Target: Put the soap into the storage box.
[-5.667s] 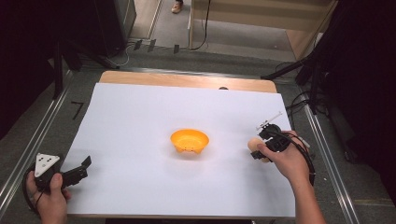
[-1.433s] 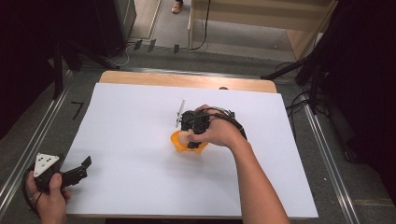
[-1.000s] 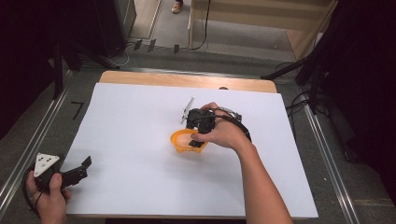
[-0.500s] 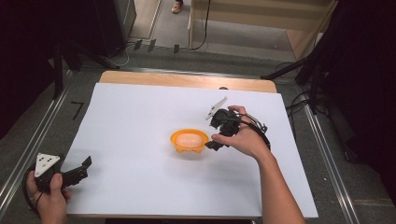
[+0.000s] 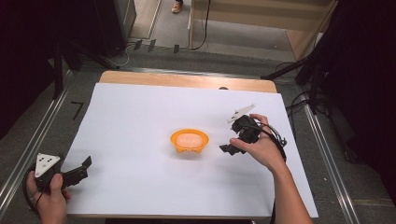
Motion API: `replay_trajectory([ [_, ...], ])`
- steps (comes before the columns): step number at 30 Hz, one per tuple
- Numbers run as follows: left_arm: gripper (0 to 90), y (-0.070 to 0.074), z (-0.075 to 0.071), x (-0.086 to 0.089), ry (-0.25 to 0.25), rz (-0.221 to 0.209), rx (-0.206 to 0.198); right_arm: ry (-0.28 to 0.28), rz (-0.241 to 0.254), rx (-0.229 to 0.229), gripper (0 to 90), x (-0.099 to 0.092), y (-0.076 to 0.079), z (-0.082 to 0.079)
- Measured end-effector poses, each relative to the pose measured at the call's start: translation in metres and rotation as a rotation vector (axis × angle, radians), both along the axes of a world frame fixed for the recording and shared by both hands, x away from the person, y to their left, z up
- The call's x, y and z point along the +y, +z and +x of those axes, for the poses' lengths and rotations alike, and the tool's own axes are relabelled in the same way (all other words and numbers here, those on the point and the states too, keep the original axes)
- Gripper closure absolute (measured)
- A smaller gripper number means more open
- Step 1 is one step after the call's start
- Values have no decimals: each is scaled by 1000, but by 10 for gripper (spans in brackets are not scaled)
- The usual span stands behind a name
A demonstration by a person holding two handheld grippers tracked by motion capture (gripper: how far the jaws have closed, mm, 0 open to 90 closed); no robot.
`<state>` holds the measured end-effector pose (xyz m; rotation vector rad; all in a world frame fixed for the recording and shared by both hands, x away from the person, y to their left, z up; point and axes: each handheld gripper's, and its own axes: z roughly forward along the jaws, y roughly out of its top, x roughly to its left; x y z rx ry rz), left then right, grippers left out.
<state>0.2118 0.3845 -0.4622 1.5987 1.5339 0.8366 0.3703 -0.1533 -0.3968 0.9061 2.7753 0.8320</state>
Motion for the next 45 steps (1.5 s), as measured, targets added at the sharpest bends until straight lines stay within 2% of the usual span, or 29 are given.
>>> replay_trajectory([
  [6, 68, 0, 0, 0, -1, 0, -2, -55, 22, 5, 0, -25, -14, -13],
  [9, 68, 0, 0, 0, -1, -1, -1, -89, 0, -6, 0, -33, -19, -19],
  [11, 68, 0, 0, 0, -1, -1, -1, -99, 5, -8, 0, -37, -20, -21],
  [12, 68, 0, 0, 0, 0, 0, -2, -133, 10, -13, 0, -44, -23, -24],
  [20, 68, 0, 0, 0, 0, -1, -2, -198, 43, -9, 0, -68, -34, -39],
  [23, 68, 0, 0, 0, 0, 0, -2, -206, 51, -22, 0, -73, -36, -42],
  [27, 68, 0, 0, 0, 0, 0, -1, -247, 81, -48, 0, -88, -45, -53],
  [31, 68, 0, 0, 0, 2, 1, 1, -278, 88, -48, 0, -97, -50, -58],
  [32, 68, 0, 0, 0, 2, 3, 0, -301, 100, -60, 0, -105, -53, -62],
  [36, 68, 0, 0, 0, 1, 0, -1, -333, 121, -66, 0, -114, -56, -68],
  [37, 68, 0, 0, 0, 3, 2, -2, -351, 137, -77, 0, -121, -59, -72],
  [42, 68, 0, 0, 0, 4, 3, -1, -373, 158, -93, 0, -134, -66, -82],
  [45, 68, 0, 0, 0, 4, 3, -1, -400, 180, -118, 0, -142, -71, -91],
])
